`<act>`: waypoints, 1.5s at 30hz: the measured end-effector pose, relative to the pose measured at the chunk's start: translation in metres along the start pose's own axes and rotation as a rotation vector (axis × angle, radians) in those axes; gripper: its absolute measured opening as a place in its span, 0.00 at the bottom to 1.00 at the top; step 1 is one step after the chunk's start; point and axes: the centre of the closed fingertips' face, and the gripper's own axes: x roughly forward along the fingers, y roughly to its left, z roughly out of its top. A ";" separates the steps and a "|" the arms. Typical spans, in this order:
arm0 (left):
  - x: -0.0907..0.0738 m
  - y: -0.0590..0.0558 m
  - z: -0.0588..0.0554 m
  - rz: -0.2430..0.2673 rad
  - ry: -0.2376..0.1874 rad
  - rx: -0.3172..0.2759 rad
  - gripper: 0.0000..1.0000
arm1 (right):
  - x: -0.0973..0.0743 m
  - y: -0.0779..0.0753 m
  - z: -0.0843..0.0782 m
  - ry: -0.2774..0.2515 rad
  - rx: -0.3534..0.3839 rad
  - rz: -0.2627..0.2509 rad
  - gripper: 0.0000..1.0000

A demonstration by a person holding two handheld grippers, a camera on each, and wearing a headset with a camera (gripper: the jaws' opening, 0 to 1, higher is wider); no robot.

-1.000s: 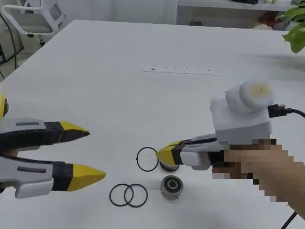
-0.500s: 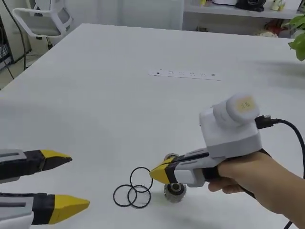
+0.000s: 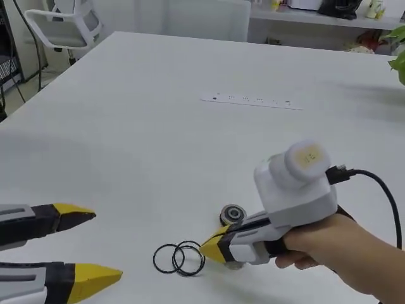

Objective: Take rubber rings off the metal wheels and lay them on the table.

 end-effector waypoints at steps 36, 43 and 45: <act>0.001 0.006 0.019 0.008 -0.017 0.023 0.58 | -0.043 -0.055 0.030 -0.187 0.053 -0.165 0.10; 0.002 0.009 0.047 0.011 -0.051 0.105 0.56 | -0.049 -0.077 0.010 -0.164 0.095 -0.217 0.14; 0.003 0.009 0.055 0.004 -0.061 0.125 0.57 | -0.050 -0.082 0.006 -0.157 0.103 -0.227 0.14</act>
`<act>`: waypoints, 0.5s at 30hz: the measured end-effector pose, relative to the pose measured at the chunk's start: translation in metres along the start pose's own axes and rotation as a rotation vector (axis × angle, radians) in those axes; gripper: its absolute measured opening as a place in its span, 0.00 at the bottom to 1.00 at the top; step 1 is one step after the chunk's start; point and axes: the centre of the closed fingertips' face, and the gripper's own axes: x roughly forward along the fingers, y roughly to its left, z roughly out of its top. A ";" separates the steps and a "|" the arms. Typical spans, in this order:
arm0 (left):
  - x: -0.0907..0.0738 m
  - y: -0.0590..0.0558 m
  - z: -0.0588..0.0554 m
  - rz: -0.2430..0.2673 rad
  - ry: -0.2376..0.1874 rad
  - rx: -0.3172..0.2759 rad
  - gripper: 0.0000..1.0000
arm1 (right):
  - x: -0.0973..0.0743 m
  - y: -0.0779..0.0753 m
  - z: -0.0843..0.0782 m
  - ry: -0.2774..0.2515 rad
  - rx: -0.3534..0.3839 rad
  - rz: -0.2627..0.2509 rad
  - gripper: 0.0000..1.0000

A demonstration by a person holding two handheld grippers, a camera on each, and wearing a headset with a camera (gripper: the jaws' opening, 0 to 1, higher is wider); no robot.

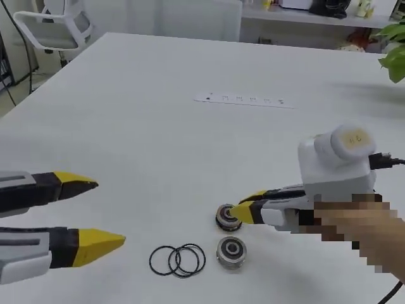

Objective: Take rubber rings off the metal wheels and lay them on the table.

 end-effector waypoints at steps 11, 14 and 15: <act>0.014 0.012 0.035 -0.025 -0.014 0.098 0.57 | 0.002 0.002 -0.015 0.062 -0.023 0.025 0.17; 0.021 0.013 0.040 -0.038 -0.004 0.124 0.57 | 0.003 0.002 -0.020 0.078 -0.033 0.025 0.18; 0.025 0.013 0.042 -0.048 -0.002 0.135 0.57 | 0.004 0.002 -0.022 0.084 -0.036 0.022 0.18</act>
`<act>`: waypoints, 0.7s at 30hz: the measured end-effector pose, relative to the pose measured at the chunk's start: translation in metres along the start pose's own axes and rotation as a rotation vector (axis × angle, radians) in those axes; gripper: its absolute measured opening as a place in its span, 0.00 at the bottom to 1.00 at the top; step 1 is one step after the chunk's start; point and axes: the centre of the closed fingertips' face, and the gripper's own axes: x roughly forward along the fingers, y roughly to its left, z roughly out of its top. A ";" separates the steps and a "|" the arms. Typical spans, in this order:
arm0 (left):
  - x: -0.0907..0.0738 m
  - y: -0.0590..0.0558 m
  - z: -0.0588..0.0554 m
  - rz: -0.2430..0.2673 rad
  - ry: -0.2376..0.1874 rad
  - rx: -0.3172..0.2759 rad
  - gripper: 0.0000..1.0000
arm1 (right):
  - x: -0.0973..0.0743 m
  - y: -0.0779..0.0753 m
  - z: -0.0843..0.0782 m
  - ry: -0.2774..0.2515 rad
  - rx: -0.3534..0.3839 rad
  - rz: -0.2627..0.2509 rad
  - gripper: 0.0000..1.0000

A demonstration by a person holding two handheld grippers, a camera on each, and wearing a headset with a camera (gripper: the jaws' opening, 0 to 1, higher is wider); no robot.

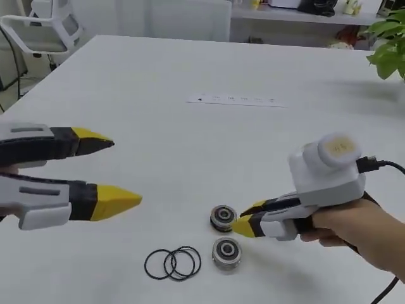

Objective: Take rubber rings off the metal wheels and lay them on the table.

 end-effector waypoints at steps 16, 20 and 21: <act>0.063 -0.010 0.040 -0.120 -0.053 0.062 0.53 | 0.003 -0.002 -0.002 -0.007 -0.028 -0.007 0.21; 0.084 -0.021 0.056 -0.170 -0.095 0.081 0.49 | 0.004 -0.002 -0.001 -0.014 -0.027 -0.004 0.21; 0.088 -0.023 0.060 -0.179 -0.108 0.083 0.49 | 0.004 -0.002 -0.001 -0.014 -0.026 -0.005 0.21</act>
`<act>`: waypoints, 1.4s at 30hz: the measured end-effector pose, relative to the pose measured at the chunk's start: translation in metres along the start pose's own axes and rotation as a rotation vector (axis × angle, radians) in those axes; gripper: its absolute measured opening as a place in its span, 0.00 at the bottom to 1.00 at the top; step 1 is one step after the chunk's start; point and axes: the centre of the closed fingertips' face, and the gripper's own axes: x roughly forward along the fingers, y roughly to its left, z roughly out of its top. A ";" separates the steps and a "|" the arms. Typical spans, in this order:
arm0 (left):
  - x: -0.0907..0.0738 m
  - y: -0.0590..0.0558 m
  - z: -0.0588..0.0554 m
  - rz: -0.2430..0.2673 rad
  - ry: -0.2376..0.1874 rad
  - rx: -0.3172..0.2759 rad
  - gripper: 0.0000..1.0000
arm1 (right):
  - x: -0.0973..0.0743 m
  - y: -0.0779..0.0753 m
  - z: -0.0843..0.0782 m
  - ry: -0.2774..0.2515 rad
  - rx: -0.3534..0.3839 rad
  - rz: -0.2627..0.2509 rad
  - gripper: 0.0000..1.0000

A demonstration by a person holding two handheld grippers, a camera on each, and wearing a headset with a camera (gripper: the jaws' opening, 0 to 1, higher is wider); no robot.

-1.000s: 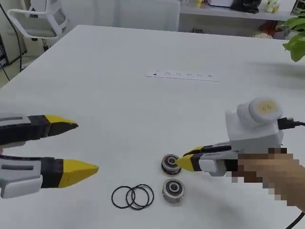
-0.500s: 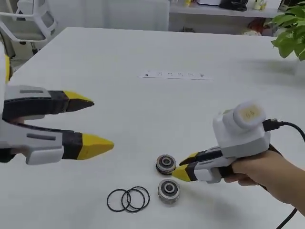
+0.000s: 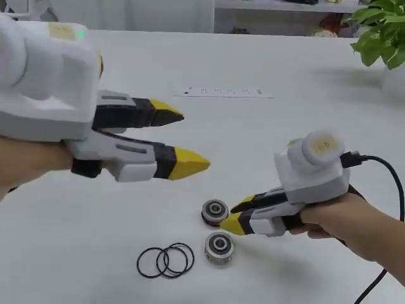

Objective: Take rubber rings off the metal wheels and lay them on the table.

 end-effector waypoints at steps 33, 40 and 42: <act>0.067 -0.014 -0.144 -0.073 0.237 -0.101 0.22 | 0.006 0.000 0.000 -0.003 -0.059 -0.005 0.15; 0.070 -0.013 -0.140 -0.065 0.218 -0.128 0.20 | 0.006 -0.002 -0.001 0.005 -0.091 -0.018 0.13; 0.070 -0.012 -0.140 -0.063 0.217 -0.138 0.19 | 0.006 -0.001 -0.001 0.007 -0.097 -0.018 0.13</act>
